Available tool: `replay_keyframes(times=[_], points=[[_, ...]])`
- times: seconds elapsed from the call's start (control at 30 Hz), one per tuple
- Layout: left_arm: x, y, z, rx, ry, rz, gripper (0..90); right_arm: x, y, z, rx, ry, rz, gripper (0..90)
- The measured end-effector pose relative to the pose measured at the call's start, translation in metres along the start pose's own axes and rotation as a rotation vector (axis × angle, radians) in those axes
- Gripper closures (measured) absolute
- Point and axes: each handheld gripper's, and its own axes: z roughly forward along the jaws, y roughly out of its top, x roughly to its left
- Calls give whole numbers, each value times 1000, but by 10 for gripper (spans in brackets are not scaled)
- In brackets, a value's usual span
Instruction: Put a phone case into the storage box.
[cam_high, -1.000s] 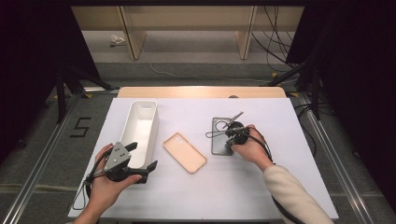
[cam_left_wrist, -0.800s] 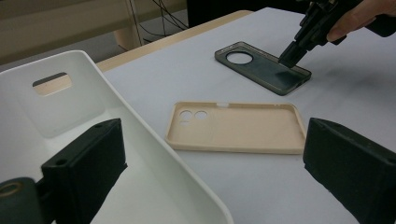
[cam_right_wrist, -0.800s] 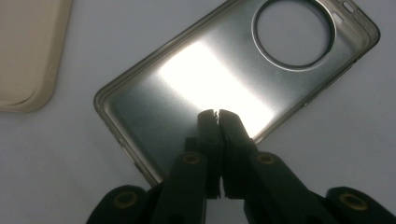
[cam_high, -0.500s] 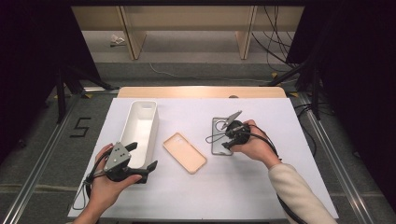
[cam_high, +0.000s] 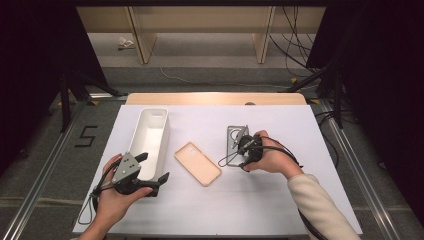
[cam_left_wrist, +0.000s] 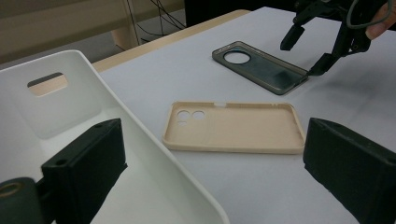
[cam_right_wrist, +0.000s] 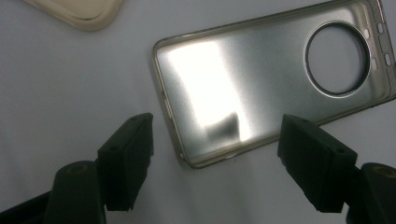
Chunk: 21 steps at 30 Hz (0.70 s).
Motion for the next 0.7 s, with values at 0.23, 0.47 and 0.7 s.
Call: replay_keyframes(times=[0.23,0.47,0.7], points=[[0,0,0,-1,1,-1,51,2,5,6,31,-10,-23,271],[0,0,0,-1,0,-1,51,3,11,8,61,-13,-64,273],[0,0,0,-1,-2,-2,51,2,17,12,100,-11,-96,288]])
